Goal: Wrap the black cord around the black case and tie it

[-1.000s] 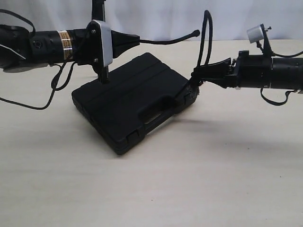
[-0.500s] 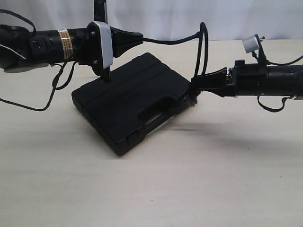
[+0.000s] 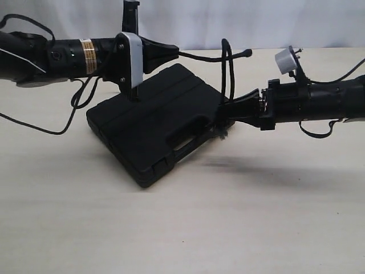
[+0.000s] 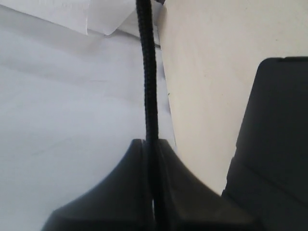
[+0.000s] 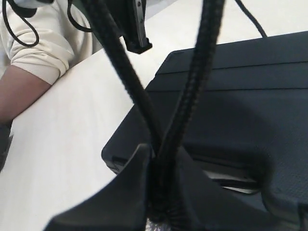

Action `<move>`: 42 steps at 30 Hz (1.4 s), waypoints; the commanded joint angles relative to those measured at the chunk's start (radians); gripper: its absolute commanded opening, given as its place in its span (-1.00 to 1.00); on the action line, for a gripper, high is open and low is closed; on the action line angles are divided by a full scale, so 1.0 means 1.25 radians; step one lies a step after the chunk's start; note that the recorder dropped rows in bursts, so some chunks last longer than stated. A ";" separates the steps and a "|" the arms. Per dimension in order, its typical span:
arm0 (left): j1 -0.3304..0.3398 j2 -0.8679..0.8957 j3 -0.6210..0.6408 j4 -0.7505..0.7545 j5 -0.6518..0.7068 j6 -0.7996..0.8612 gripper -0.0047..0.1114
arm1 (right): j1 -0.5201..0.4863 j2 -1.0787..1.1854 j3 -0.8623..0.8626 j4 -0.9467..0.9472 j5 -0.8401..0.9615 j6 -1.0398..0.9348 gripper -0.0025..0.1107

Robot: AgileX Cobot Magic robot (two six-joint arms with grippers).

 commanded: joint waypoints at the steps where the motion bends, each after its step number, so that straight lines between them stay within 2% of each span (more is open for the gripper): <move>1: -0.037 0.004 -0.007 -0.002 -0.020 -0.007 -0.92 | 0.002 0.002 -0.003 0.036 0.006 -0.010 -0.88; 6: -0.071 0.005 -0.007 -0.044 -0.025 -0.035 -0.92 | 0.002 0.002 -0.003 0.071 0.006 -0.010 -0.87; 9: -0.089 0.005 -0.007 -0.054 -0.029 -0.060 -0.92 | 0.002 0.002 -0.003 0.071 0.000 -0.007 -0.71; 12: -0.105 0.008 -0.007 -0.083 -0.029 -0.099 -0.92 | 0.002 0.002 -0.003 0.071 -0.010 -0.007 -0.44; 16: -0.139 0.010 -0.007 -0.100 -0.038 -0.122 -0.92 | 0.001 0.002 -0.003 0.068 -0.010 0.035 0.21; 18: -0.142 0.010 -0.007 -0.177 -0.041 -0.182 -0.92 | -0.003 0.000 -0.003 0.026 -0.008 0.035 0.39; 22: -0.148 0.010 -0.007 -0.201 -0.065 -0.230 -0.92 | -0.074 -0.059 -0.003 -0.013 -0.008 0.136 0.40; 32: -0.148 0.010 -0.007 -0.204 -0.069 -0.263 -0.92 | -0.140 -0.138 0.001 -0.016 0.006 0.138 0.40; 42: -0.148 0.010 -0.007 -0.205 -0.069 -0.266 -0.92 | -0.142 -0.275 0.001 0.005 0.006 0.144 0.33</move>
